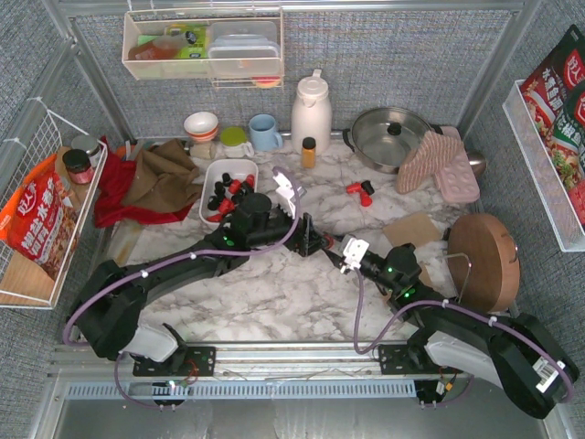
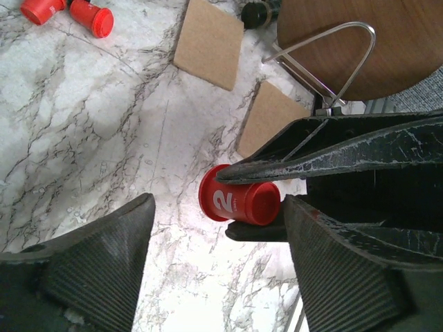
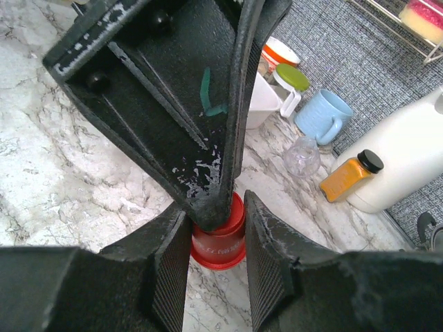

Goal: Mix the coffee capsules in the storage basket

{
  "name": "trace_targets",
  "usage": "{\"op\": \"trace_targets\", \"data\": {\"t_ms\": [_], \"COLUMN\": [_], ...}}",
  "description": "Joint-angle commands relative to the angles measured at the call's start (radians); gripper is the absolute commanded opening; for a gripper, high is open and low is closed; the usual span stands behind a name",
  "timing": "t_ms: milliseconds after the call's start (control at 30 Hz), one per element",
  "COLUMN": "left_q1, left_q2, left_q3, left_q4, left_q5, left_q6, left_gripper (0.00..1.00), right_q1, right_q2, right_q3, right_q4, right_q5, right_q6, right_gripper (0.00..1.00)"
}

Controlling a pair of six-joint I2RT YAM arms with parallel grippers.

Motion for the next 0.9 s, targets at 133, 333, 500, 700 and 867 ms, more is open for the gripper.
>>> {"op": "trace_targets", "data": {"t_ms": [133, 333, 500, 700, 867], "left_q1": [0.0, 0.0, 0.0, 0.001, 0.003], "left_q2": [-0.041, -0.035, -0.011, 0.002, 0.009], "left_q3": [-0.031, -0.064, -0.084, -0.103, -0.11], "left_q4": [0.048, 0.141, 0.235, 0.318, 0.332], "left_q5": [0.024, 0.063, 0.105, 0.162, 0.19], "left_q6": [-0.003, -0.049, -0.097, -0.139, -0.151], "left_gripper": [0.97, 0.99, 0.99, 0.99, 0.99], "right_q1": [0.003, 0.006, 0.007, 0.007, 0.007], "right_q2": [-0.004, -0.012, -0.016, -0.029, -0.043], "right_q3": [0.01, 0.008, 0.002, -0.009, -0.015], "right_q4": [0.008, 0.003, 0.019, 0.038, 0.048], "right_q5": [-0.018, -0.031, -0.051, -0.049, -0.039], "right_q6": [-0.011, -0.016, -0.019, -0.018, -0.016], "right_gripper": [0.3, 0.3, 0.3, 0.3, 0.3]}}
